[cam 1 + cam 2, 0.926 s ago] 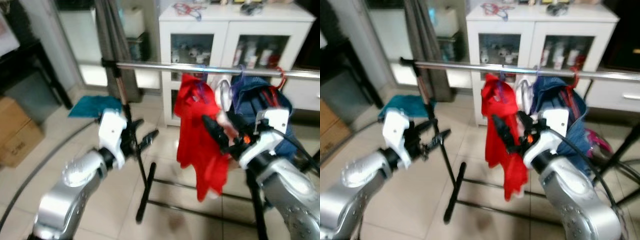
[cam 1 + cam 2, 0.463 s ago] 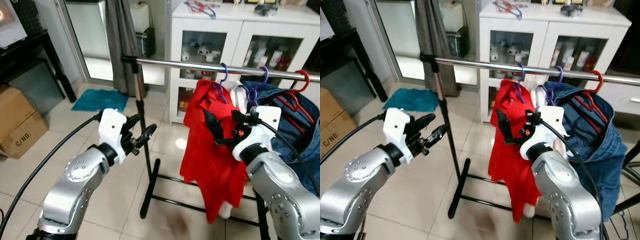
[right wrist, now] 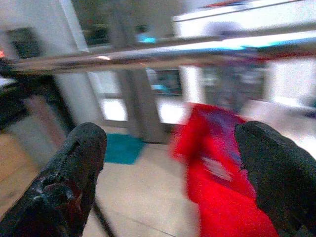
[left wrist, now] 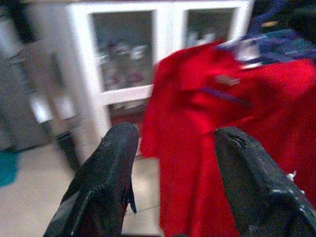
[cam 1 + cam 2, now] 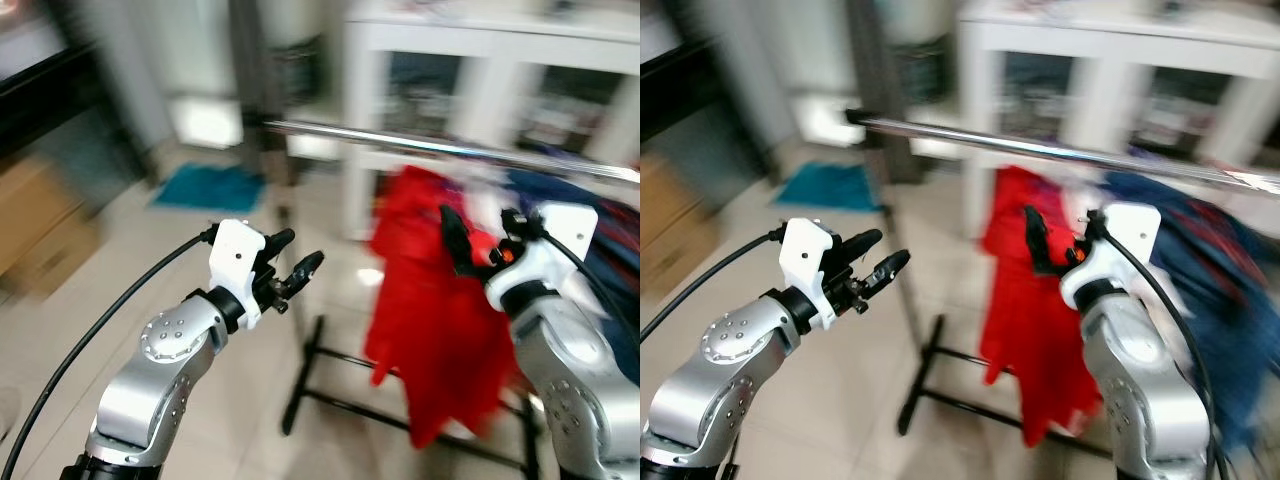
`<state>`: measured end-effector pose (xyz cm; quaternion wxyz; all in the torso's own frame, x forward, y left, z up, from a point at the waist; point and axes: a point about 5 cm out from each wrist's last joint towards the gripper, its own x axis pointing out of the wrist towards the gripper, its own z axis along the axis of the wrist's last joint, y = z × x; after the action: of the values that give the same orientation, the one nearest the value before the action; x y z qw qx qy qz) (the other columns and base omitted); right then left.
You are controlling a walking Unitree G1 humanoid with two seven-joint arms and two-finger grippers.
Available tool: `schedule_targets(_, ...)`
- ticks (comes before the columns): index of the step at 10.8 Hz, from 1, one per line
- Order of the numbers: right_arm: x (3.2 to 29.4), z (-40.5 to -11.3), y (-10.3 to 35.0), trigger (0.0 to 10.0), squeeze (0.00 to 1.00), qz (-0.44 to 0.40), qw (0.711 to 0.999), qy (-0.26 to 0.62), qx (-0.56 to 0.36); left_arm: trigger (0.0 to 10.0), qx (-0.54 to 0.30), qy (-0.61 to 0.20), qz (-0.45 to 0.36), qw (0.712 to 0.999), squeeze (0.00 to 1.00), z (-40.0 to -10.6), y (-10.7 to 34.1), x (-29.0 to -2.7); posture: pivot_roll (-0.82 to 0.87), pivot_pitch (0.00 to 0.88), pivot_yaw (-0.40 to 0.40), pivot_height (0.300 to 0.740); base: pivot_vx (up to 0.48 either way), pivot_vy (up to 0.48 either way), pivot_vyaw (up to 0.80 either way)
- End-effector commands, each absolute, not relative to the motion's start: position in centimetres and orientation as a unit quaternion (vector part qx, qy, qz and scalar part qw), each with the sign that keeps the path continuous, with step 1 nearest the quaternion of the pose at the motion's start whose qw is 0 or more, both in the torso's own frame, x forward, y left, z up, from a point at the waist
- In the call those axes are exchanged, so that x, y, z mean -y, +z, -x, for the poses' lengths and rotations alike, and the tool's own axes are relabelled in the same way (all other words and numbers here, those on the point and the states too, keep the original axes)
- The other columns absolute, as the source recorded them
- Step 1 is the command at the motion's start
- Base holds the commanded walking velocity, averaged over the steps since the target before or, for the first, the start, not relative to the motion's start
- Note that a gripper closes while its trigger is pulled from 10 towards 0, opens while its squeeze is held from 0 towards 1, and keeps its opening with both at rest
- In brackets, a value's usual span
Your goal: Hang hanger
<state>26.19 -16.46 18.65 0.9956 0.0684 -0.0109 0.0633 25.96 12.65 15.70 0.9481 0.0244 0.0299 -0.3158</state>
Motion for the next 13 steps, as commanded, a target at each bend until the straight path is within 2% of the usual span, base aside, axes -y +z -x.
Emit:
schedule_targets(1,16.7,-26.1,18.7,10.0,1.0,-0.07,0.996,0.057,0.019,10.0,-0.027,-0.327,-0.029,0.944,0.0,-25.9,15.8,-12.4,0.0,0.0,0.047,0.74,0.337,0.0,0.0)
schedule_targets(5,18.2,-25.6,19.2,10.0,1.0,-0.022,0.999,0.041,-0.002,10.0,-0.034,-0.417,-0.027,0.908,0.0,-24.5,15.6,-11.3,-0.01,0.0,0.041,0.74,0.0,0.0,0.0)
schedule_targets(7,19.1,-25.3,18.9,10.0,1.0,0.006,0.998,0.04,-0.043,10.0,-0.052,-0.475,-0.019,0.878,0.0,-24.0,15.5,-10.8,-0.02,0.0,0.037,0.74,0.0,0.0,0.0)
schedule_targets(10,19.4,-26.8,18.3,10.0,1.0,-0.018,0.994,0.039,-0.104,10.0,-0.062,-0.508,-0.034,0.858,0.0,-24.2,15.8,-11.2,-0.02,0.0,0.039,0.74,0.0,0.0,0.0)
schedule_targets(11,19.6,-27.8,18.4,10.0,0.0,-0.017,0.992,0.047,-0.115,10.0,-0.065,-0.513,-0.034,0.855,0.0,-24.2,15.7,-11.4,-0.02,0.0,0.039,0.74,0.0,0.0,0.0)
schedule_targets(12,20.2,-29.7,18.7,10.0,0.0,-0.004,0.991,0.041,-0.128,10.0,-0.069,-0.521,-0.035,0.85,0.0,-24.0,15.7,-11.3,-0.02,0.0,0.036,0.74,0.0,0.0,0.0)
schedule_targets(13,20.4,-30.2,18.8,10.0,0.0,-0.001,0.99,0.042,-0.132,10.0,-0.07,-0.523,-0.035,0.849,0.0,-24.0,15.6,-11.3,-0.02,0.0,0.031,0.74,0.0,0.0,0.0)
